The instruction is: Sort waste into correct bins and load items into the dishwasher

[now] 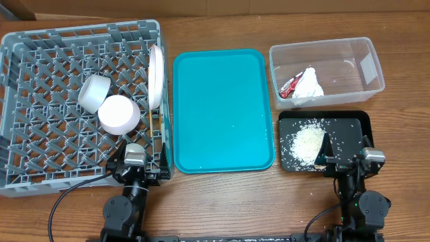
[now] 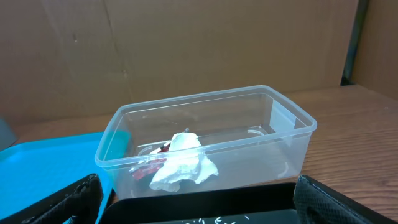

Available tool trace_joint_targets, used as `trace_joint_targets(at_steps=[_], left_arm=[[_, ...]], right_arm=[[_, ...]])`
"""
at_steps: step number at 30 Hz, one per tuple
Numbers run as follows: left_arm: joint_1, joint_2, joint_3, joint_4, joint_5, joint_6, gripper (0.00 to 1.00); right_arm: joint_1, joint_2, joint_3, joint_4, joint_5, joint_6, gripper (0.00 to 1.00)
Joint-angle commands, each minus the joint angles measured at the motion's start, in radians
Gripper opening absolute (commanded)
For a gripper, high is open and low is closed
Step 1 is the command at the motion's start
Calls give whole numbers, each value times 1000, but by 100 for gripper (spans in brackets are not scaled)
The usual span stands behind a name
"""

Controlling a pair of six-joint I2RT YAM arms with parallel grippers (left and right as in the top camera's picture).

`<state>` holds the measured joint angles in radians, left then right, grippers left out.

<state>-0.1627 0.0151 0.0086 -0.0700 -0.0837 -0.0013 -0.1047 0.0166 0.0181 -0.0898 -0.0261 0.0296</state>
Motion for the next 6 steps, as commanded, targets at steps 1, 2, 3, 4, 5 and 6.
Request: trace_joint_targets(at_steps=[1, 2, 3, 4, 5, 6], left_arm=[[7, -4, -3, 3, -13, -2, 100], [7, -4, -3, 3, -13, -2, 100], [7, -4, -3, 3, -13, -2, 100], [7, -4, -3, 3, -13, -2, 100], [7, -4, -3, 3, -13, -2, 100], [7, -4, -3, 3, -13, -2, 100]], right_arm=[[-4, -7, -10, 6, 2, 0, 100], [-4, -7, -10, 6, 2, 0, 100], [-4, -7, -10, 6, 2, 0, 100], [-4, -7, -10, 6, 2, 0, 100], [-4, -7, -10, 6, 2, 0, 100], [-4, -7, -10, 6, 2, 0, 100]])
